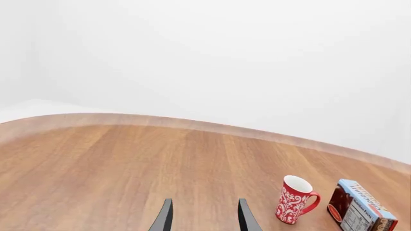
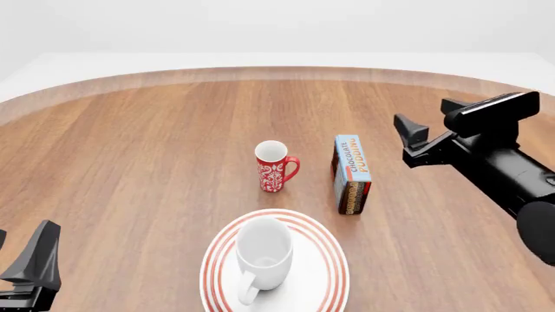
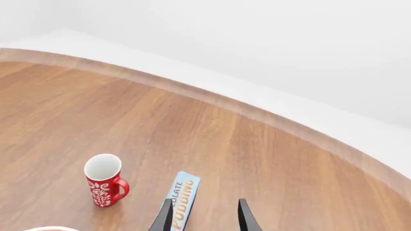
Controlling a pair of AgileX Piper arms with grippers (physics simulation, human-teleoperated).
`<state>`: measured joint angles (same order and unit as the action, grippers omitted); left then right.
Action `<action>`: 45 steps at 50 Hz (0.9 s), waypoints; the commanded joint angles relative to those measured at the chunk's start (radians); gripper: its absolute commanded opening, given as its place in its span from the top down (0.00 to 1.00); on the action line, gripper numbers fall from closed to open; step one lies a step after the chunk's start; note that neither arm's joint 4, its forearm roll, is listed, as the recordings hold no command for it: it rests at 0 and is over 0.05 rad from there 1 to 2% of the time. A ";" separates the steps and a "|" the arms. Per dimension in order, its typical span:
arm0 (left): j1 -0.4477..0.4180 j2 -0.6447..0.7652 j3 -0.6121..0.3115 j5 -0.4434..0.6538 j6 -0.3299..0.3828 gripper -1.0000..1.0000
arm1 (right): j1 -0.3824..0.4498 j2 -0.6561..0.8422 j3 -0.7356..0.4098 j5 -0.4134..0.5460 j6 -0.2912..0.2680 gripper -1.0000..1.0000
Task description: Pick up the white mug and put it on the plate, and put the chocolate pudding to the right of the plate.
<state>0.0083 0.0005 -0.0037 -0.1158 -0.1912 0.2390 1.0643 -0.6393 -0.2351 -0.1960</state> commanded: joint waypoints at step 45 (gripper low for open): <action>-0.004 0.000 0.000 -0.002 -0.013 0.00 | 0.042 0.230 -0.187 0.106 0.085 0.00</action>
<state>0.0054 0.0004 -0.0034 -0.1183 -0.2025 0.2745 1.2591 -0.7961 -0.1540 -0.1339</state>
